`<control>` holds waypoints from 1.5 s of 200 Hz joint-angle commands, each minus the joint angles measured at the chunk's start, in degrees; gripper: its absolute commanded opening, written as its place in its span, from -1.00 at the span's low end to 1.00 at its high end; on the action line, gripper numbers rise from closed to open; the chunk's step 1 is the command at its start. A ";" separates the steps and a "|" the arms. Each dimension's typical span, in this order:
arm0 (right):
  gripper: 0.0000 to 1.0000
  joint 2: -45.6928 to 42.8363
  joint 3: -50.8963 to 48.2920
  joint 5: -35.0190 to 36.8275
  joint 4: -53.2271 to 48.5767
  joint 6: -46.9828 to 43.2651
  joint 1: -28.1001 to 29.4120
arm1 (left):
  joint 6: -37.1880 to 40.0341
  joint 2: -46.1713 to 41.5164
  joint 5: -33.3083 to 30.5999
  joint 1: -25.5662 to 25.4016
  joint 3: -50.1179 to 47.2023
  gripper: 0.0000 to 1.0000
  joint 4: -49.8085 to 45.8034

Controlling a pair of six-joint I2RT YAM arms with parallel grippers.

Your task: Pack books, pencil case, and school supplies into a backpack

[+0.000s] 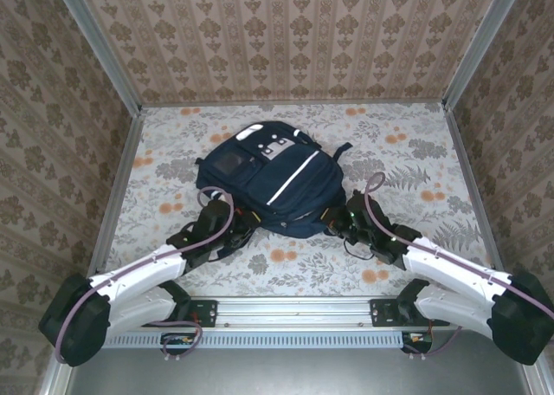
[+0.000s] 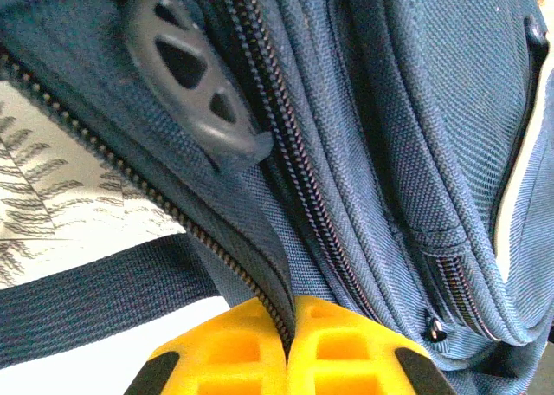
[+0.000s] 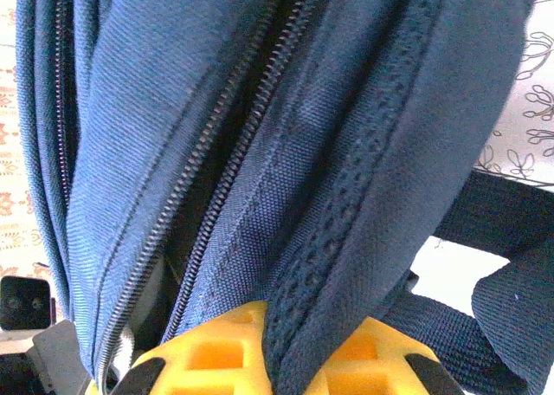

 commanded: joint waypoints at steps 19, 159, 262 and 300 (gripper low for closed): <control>-0.02 0.32 4.25 6.50 -9.13 -8.38 -1.30 | -0.34 3.67 -10.74 0.78 1.66 -1.00 -7.68; -0.06 24.57 23.45 20.21 -14.92 -23.93 25.48 | -4.74 7.05 -13.96 -5.63 8.34 -1.00 -9.34; -0.27 36.11 28.93 24.15 -12.85 -21.56 27.92 | -6.02 5.57 -14.43 -5.61 8.14 -1.00 -10.49; -0.84 38.20 29.93 25.61 -11.01 -22.02 28.38 | -6.34 5.57 -14.38 -5.62 8.14 -1.00 -10.74</control>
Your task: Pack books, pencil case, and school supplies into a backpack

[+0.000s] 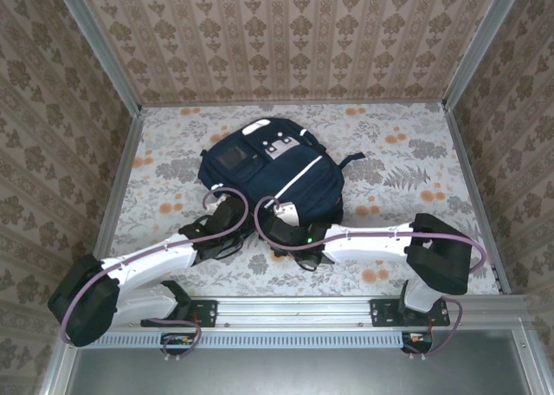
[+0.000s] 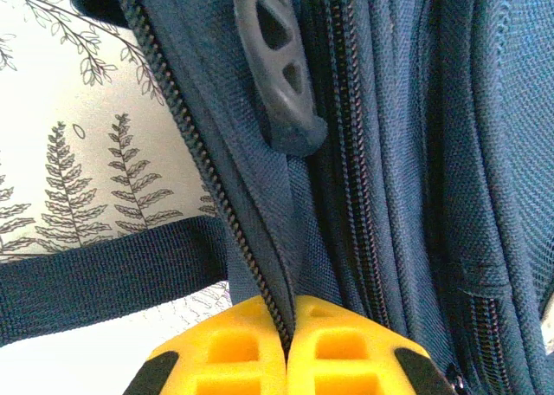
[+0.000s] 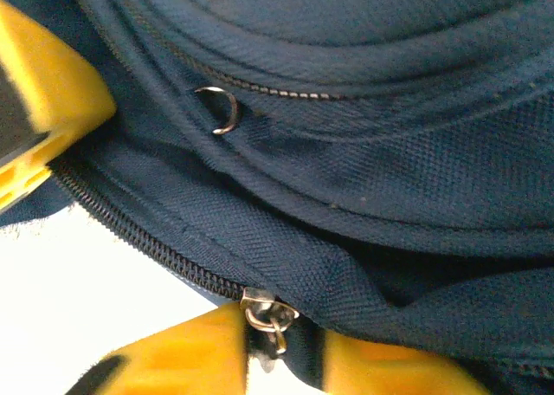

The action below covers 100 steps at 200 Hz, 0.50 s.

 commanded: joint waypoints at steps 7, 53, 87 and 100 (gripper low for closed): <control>-1.00 0.94 1.76 2.36 2.78 -0.71 0.71 | -1.97 -1.36 -1.17 -0.34 1.17 -1.00 -0.01; -1.00 1.50 3.79 -5.81 8.72 -5.92 2.15 | -2.33 -0.32 -0.77 -0.11 0.49 -1.00 2.32; -1.00 5.73 8.08 -10.93 10.53 -7.42 2.43 | -2.80 1.43 0.39 -0.53 0.93 -1.00 4.34; -1.00 6.78 9.09 -12.63 11.82 -7.94 2.43 | -3.11 1.39 0.11 -0.85 0.80 -1.00 4.79</control>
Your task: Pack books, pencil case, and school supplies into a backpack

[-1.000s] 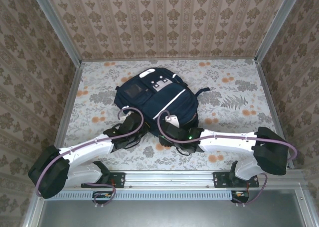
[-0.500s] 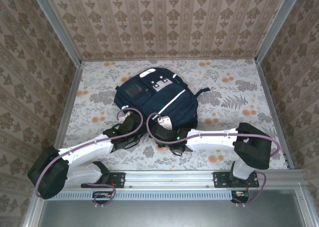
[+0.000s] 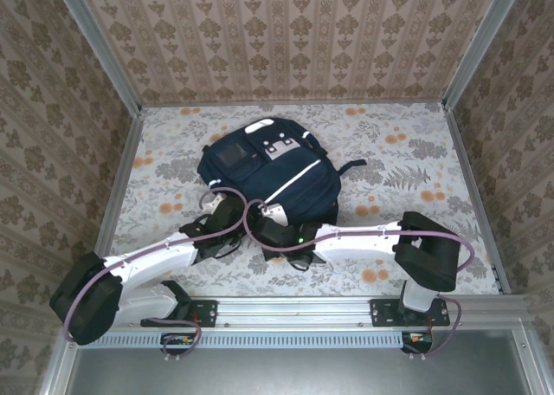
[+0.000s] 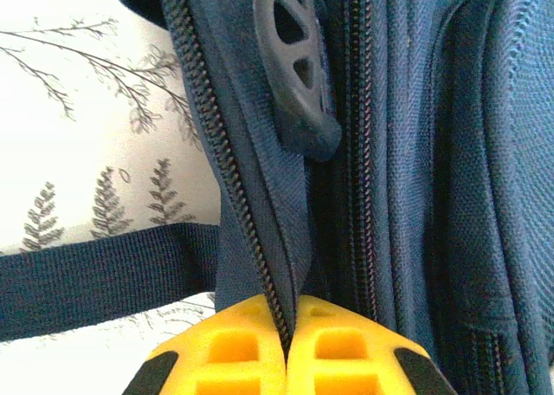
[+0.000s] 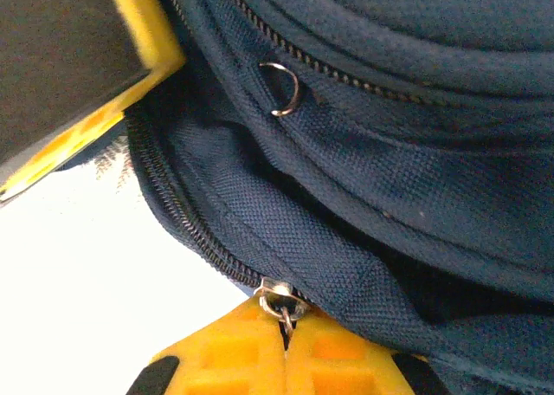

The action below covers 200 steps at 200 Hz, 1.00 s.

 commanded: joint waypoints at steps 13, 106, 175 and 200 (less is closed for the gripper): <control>-1.00 2.77 5.67 -9.67 11.00 -3.34 1.47 | -2.52 0.07 3.41 -2.01 0.60 -1.00 5.27; -1.00 -17.51 -14.14 -3.59 5.80 2.60 -4.91 | 1.69 -15.13 0.87 8.10 -7.70 -1.00 -6.20; -0.46 -21.66 -16.55 -7.56 4.81 1.97 -6.91 | 4.29 -14.98 3.28 9.48 -6.98 -1.00 -4.06; -0.39 -20.43 -14.41 -7.84 4.68 2.18 -6.44 | 6.96 -13.91 3.70 7.94 -3.35 -0.23 -7.34</control>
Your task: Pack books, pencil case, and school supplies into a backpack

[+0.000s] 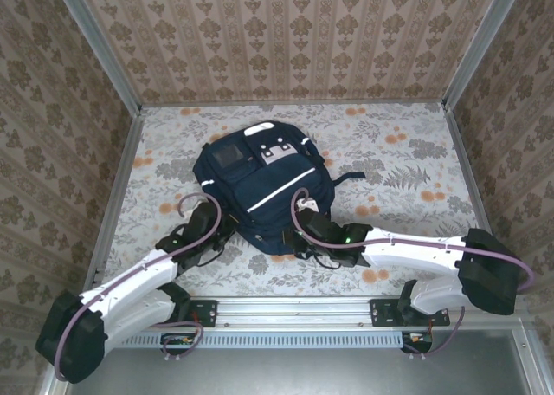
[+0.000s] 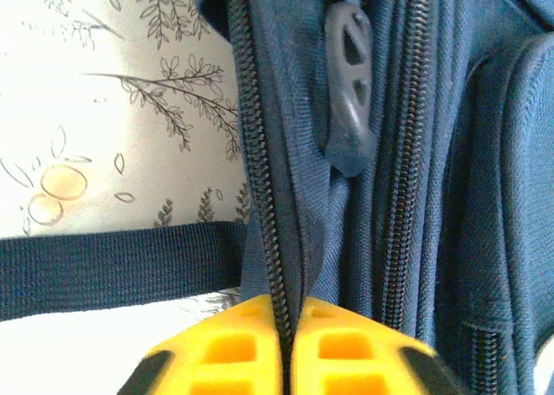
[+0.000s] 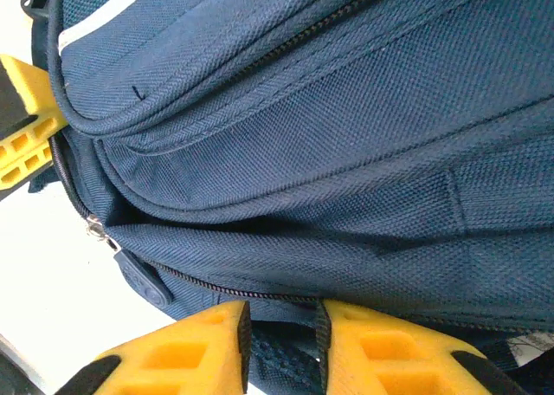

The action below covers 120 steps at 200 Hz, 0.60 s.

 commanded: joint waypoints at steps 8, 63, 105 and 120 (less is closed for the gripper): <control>-0.37 1.16 2.87 -0.87 -1.34 0.33 0.42 | 4.36 0.36 -2.52 -1.75 4.75 -0.02 -4.96; -0.10 0.20 0.06 -4.07 4.25 8.77 -1.65 | 12.30 -2.74 -5.82 -9.26 7.80 -0.07 -15.87; -0.07 -2.63 -2.52 -3.26 4.30 12.11 -3.92 | 15.09 -0.23 -12.56 -20.96 11.38 -0.20 -22.27; -0.08 -3.85 -3.35 -2.85 4.12 12.92 -4.58 | 15.12 2.09 -14.26 -24.44 13.14 -0.24 -23.34</control>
